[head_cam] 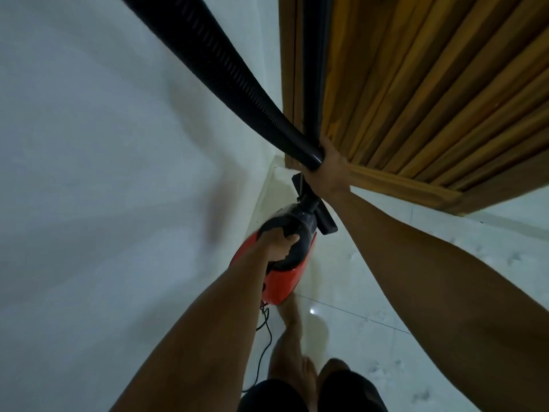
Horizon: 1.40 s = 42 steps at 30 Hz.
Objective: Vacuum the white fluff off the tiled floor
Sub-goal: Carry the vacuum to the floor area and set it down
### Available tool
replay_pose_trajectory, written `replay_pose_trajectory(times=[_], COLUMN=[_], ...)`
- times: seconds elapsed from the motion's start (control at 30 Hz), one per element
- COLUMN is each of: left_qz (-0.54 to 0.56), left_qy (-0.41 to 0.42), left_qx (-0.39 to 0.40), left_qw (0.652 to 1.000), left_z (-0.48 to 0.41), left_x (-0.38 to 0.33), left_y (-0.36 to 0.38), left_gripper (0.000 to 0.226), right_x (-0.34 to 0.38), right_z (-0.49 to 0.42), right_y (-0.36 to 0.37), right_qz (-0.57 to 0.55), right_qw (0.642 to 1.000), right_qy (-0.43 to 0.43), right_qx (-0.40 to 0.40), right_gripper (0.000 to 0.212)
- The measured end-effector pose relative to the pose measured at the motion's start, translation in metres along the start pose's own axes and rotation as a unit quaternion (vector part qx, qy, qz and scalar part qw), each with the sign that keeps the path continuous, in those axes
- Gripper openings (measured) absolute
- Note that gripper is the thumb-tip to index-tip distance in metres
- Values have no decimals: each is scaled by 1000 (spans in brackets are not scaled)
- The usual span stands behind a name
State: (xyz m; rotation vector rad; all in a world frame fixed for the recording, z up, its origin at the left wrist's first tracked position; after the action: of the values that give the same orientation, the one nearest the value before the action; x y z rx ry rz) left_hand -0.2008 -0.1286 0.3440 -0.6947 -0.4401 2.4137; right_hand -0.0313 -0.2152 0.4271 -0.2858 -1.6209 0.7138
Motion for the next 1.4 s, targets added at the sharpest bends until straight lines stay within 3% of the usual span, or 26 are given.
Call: replay_pose_trajectory(times=[0.2,0.37,0.67,0.87,1.1,1.4], left_qz=[42,-41,-3,-20,-28,44], left_qy=[21,30,48,74,67,84], left_qx=[-37,-2,12,27,53,44], left_qw=[998,999,999,997,996,995], left_z=[87,162,256,323,396,458], left_x=[26,51,118,172,239,306], left_y=[52,124,240,314,394,503], left_gripper=[53,50,33,36,32,33], right_x=[31,28,11,12,20,13], right_z=[105,209,373,499,631,757], right_y=[-49,-81,-115,-135,-137,-135], right_qz=[-23,-32,-32,-24,-18,9], right_qw=[1000,999,995,991,993,997], right_qy=[6,19,53,64,71,47], right_qx=[-13,-32,-78,-118,-95,-62], right_gripper=[57,63,57,50,45,42])
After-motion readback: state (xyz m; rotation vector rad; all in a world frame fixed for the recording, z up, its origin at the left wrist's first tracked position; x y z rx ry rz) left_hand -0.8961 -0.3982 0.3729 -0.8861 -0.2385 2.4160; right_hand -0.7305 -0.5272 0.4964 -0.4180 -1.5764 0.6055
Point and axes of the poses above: each hand's wrist, its own z-axis away from the middle knuckle, its own y-axis out of the palm, x = y × z, the point moved 8 cm from there along -z, towards the middle knuckle, and after that the axes turned 2 degrees about -z, right-handed, at the moved point
